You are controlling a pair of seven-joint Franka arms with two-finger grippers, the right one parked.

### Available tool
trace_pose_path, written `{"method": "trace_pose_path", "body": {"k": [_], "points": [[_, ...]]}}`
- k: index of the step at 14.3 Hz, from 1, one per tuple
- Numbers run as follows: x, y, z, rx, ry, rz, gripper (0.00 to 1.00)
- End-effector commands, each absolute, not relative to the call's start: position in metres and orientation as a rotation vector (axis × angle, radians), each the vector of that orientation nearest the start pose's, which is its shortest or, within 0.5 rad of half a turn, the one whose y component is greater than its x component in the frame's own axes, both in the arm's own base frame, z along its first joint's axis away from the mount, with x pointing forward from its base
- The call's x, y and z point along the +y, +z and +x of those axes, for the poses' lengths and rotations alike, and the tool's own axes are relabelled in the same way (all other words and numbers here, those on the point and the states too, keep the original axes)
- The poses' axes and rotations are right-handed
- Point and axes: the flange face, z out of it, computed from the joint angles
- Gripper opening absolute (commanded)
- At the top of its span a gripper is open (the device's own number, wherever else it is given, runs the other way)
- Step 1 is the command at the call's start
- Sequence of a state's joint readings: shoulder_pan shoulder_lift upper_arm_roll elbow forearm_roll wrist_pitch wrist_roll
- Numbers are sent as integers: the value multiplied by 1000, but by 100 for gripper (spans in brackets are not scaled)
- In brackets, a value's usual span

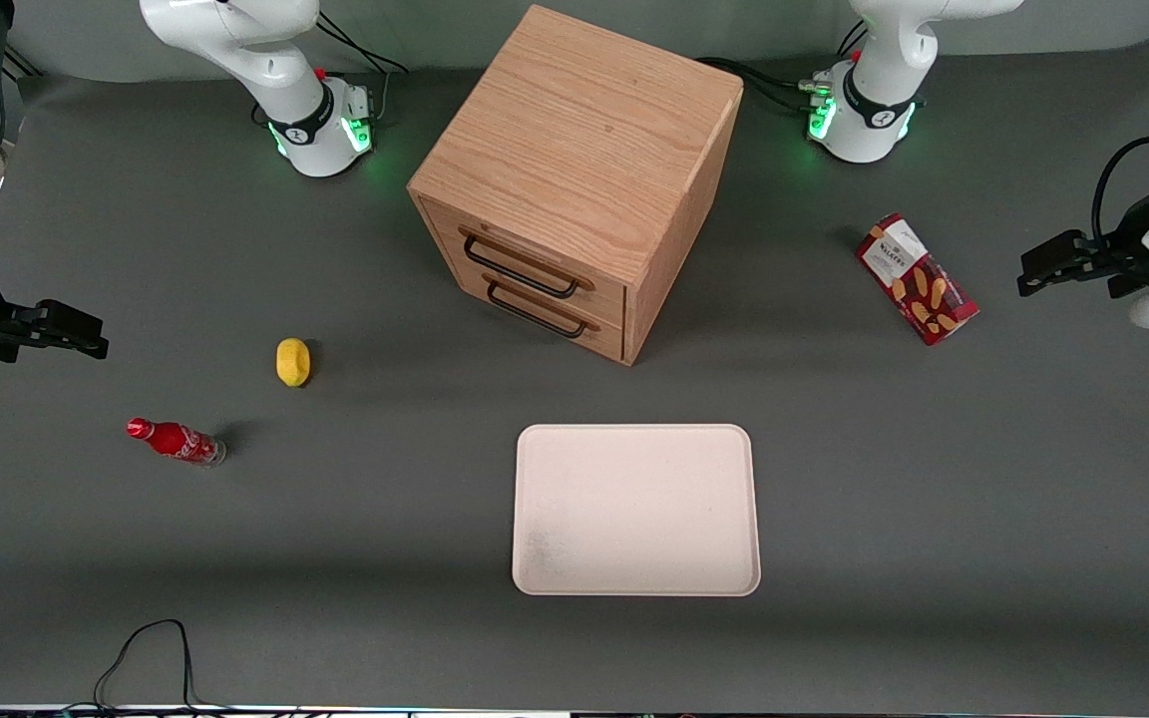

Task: Place red cookie box on tray
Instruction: 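Lower the left gripper onto the red tartan shortbread box and grasp it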

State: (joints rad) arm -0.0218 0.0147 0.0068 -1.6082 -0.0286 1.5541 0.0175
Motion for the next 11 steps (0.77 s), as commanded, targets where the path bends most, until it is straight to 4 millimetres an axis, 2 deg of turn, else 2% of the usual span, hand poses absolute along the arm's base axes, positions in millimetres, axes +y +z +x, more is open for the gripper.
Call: {"method": "trace_pose_path", "body": {"k": [1,4,5,7,9,11], "points": [[-11,608,554,74,116,-3176,100],[-4,601,549,51,121,-3168,100],[-2,593,546,29,155,-3165,100],[23,564,539,-40,253,-3161,100],[29,540,523,-44,280,-3093,99],[32,509,501,-175,219,-3093,99]]}}
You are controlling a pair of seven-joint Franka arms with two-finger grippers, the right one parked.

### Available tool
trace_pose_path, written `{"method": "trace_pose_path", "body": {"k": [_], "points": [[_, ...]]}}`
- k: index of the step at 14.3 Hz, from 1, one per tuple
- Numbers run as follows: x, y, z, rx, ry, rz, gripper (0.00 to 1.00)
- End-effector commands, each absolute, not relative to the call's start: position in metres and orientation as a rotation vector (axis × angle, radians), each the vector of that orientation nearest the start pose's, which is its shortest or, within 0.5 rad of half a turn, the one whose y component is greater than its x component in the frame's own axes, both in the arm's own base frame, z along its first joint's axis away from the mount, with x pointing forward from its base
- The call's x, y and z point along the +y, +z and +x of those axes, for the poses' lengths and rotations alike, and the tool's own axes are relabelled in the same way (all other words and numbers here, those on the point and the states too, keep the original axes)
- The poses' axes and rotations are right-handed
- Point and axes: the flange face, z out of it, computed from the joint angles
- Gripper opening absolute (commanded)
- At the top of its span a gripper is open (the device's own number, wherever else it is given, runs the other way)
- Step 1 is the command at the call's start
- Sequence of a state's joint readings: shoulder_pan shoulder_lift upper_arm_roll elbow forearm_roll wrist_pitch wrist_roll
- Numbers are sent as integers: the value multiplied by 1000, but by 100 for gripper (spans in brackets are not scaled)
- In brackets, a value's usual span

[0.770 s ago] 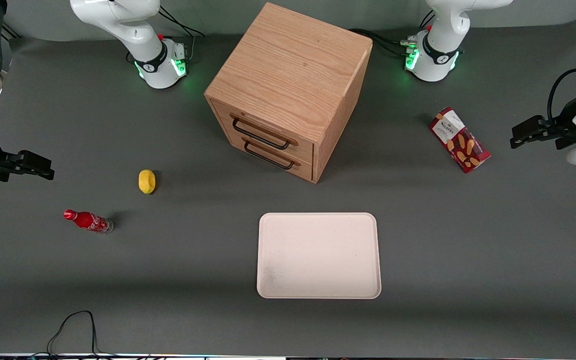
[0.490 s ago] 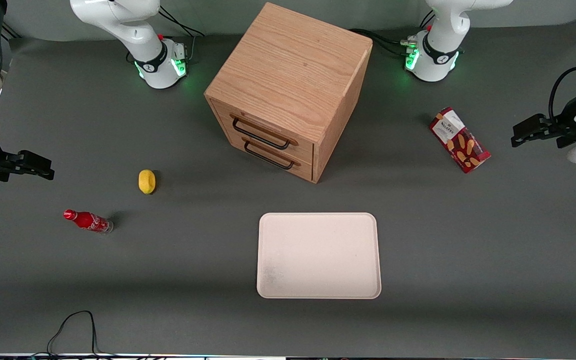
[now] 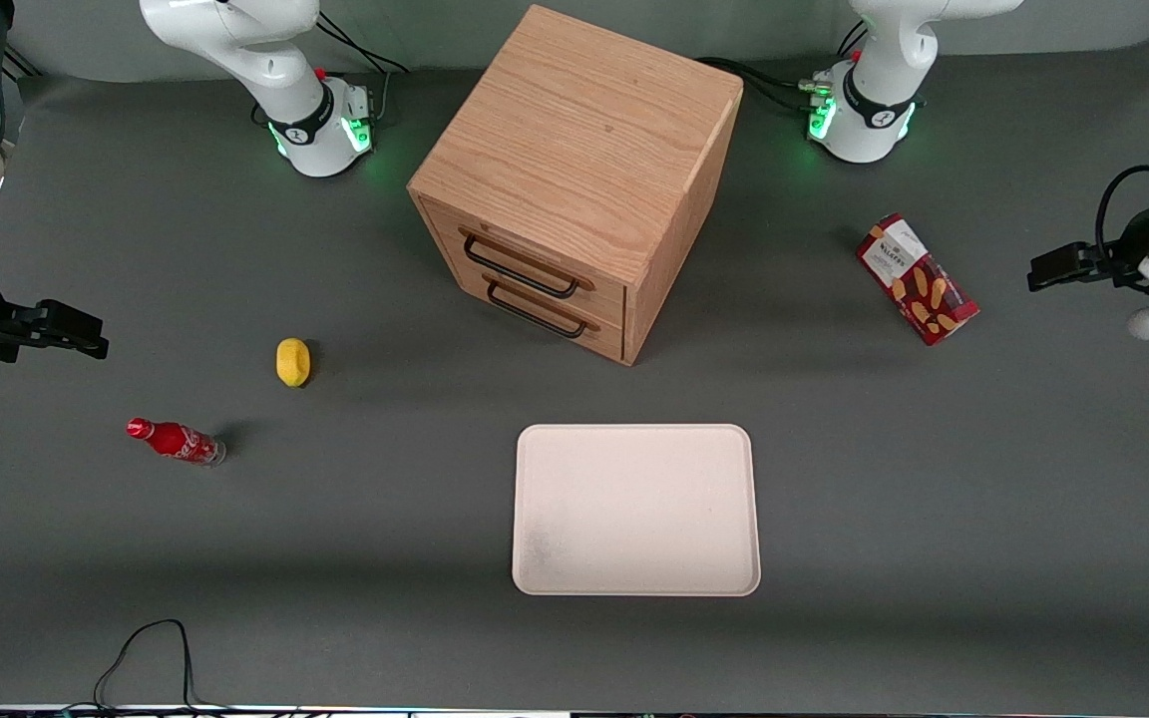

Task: Place red cookie box on tray
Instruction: 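Lower the left gripper onto the red tartan shortbread box and grasp it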

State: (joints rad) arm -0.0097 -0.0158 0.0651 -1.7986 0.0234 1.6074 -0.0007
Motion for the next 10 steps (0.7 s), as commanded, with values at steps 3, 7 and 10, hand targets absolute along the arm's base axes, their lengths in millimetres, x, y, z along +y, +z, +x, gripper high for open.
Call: {"method": "trace_pose_path", "body": {"k": [3,7,10], "points": [[34,469,484,-573,269,-3026,100],[43,401,445,-763,253,-3004,100],[40,347,418,-841,211,-2991,100]]}}
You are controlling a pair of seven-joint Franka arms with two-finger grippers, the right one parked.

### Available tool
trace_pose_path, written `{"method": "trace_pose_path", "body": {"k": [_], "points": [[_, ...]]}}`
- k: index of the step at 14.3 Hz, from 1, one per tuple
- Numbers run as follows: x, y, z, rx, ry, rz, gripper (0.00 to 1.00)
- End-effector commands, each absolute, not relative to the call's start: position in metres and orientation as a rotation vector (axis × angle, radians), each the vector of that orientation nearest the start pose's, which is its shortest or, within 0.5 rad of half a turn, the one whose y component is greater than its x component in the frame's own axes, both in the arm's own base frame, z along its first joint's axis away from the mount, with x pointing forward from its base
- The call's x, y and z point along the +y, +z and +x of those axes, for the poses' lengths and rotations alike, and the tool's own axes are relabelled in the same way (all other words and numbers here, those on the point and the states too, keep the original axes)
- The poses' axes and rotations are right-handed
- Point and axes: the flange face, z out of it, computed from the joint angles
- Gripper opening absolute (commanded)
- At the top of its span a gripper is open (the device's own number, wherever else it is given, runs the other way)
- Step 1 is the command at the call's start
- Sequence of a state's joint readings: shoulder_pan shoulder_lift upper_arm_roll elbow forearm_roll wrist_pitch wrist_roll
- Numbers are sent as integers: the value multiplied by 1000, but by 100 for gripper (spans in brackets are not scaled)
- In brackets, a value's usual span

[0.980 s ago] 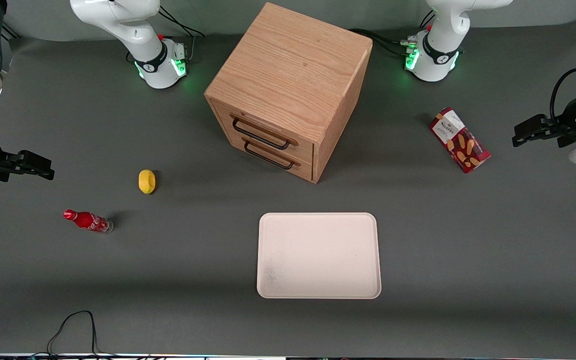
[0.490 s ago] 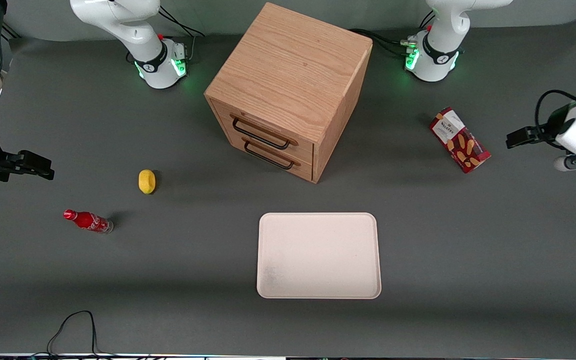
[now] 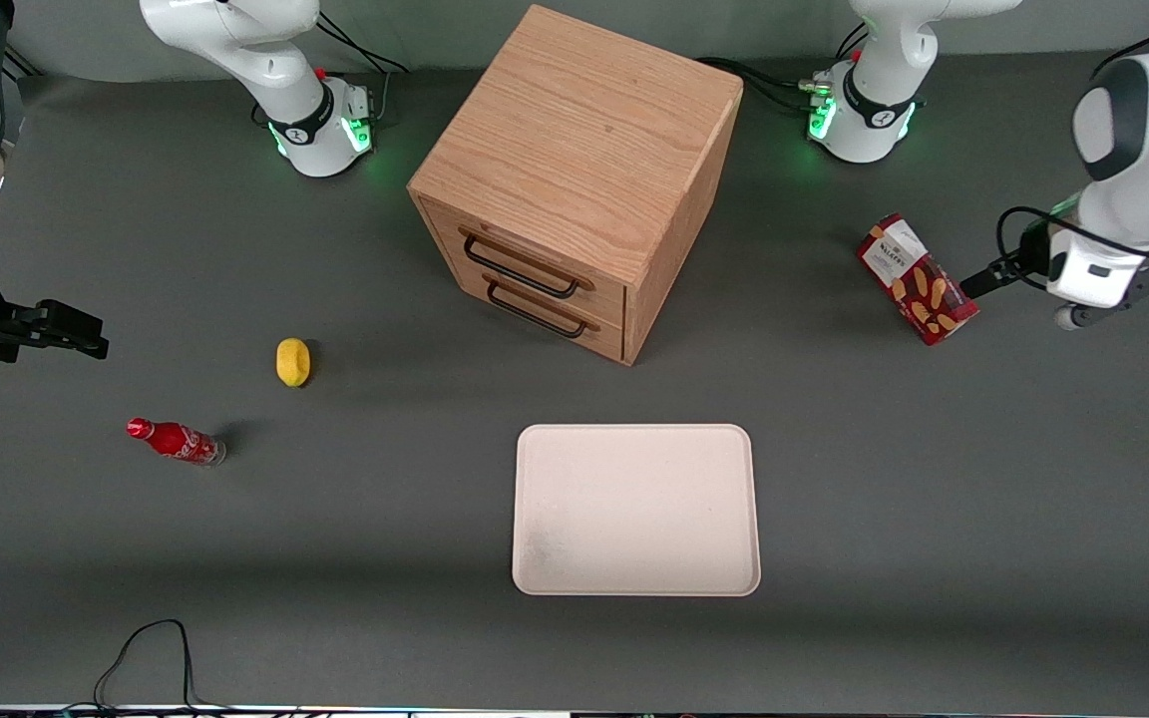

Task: Place red cookie box on tray
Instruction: 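Lower the left gripper onto the red tartan shortbread box and grasp it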

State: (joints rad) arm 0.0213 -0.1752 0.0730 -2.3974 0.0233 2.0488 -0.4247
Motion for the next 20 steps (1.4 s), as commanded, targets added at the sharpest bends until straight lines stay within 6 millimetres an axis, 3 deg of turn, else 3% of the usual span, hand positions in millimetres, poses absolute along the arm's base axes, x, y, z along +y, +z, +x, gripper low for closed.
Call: {"method": "trace_pose_path", "body": {"k": [1,4,10,11,12,15,20], "points": [[40,326,407,-854,187,-2994,100],[37,276,378,-946,122,-2975,100],[36,233,361,-960,162,-2959,96],[35,232,360,-960,169,-2958,85],[35,231,360,-968,180,-2952,67],[35,229,359,-967,203,-2947,2],[28,235,367,-911,195,-2963,0]]}}
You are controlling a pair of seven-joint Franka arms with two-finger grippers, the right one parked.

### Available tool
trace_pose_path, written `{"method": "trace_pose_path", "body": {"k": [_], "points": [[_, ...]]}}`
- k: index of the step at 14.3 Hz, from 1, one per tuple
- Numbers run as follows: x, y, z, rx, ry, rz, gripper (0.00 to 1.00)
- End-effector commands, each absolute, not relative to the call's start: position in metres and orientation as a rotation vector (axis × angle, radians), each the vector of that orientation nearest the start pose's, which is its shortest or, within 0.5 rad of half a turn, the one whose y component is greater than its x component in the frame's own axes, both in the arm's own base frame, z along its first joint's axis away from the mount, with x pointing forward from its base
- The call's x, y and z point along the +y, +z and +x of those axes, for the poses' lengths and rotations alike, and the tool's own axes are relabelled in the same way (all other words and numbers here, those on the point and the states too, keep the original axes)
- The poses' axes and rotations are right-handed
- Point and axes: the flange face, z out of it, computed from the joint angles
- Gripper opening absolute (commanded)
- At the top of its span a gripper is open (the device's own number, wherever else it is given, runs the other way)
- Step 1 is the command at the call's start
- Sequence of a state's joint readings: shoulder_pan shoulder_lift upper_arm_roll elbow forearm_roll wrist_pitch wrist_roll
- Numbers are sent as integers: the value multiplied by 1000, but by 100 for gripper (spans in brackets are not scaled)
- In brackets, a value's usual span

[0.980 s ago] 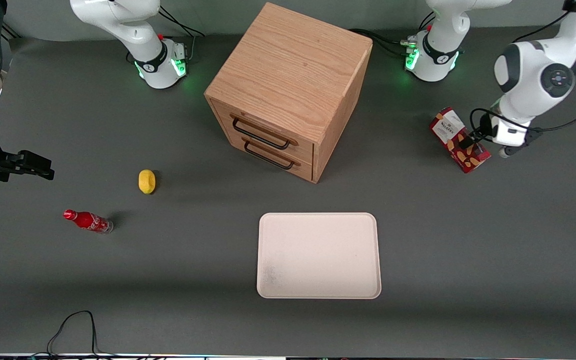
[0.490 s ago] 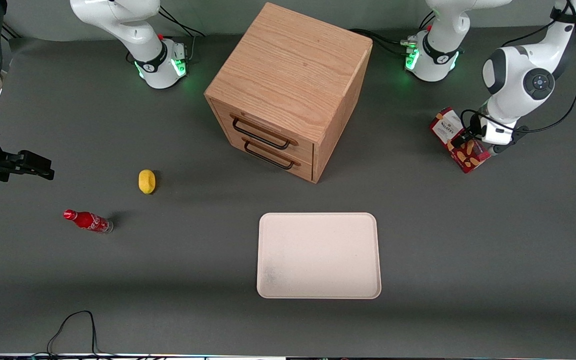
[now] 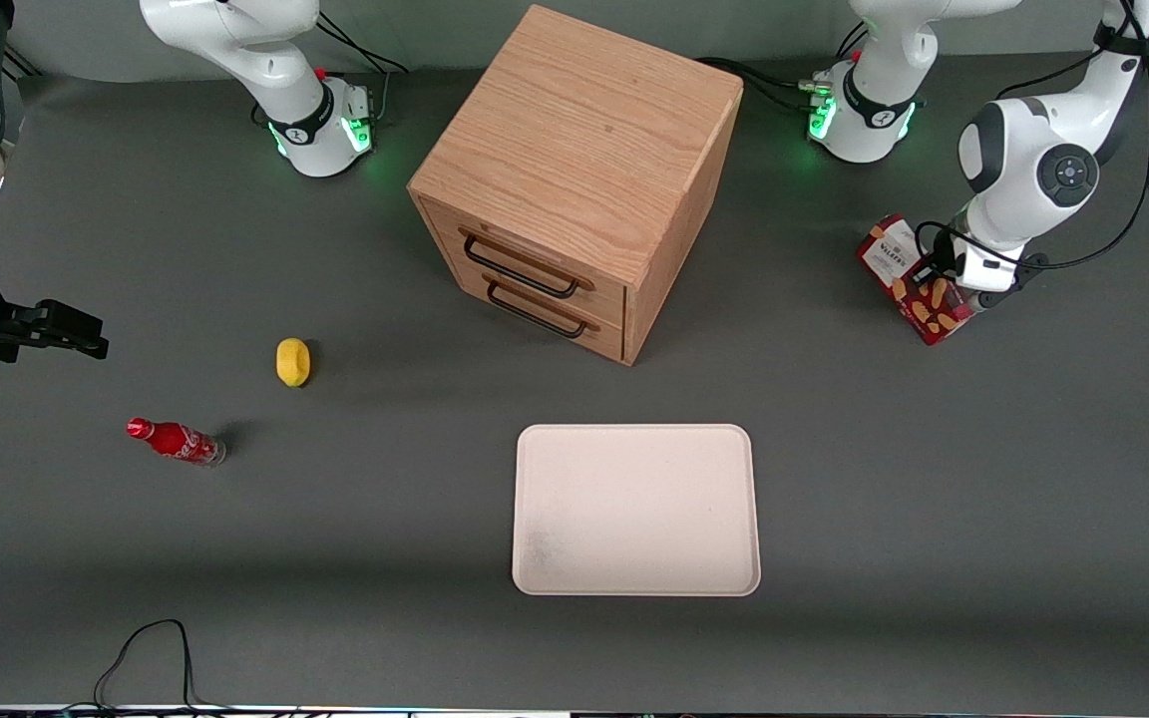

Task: Place red cookie box on tray
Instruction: 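Lift the held box with the left gripper and carry it toward the tray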

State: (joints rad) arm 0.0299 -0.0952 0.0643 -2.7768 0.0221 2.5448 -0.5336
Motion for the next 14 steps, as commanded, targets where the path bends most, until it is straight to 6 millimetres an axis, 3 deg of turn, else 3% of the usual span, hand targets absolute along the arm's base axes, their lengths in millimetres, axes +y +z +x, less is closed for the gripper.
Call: {"method": "trace_pose_path", "body": {"k": [1,4,10,14], "points": [[29,244,376,-908,208,-2960,0],[25,282,411,-824,300,-2957,0],[-5,376,486,-581,220,-3025,0],[-34,462,549,-275,120,-3095,0]]}}
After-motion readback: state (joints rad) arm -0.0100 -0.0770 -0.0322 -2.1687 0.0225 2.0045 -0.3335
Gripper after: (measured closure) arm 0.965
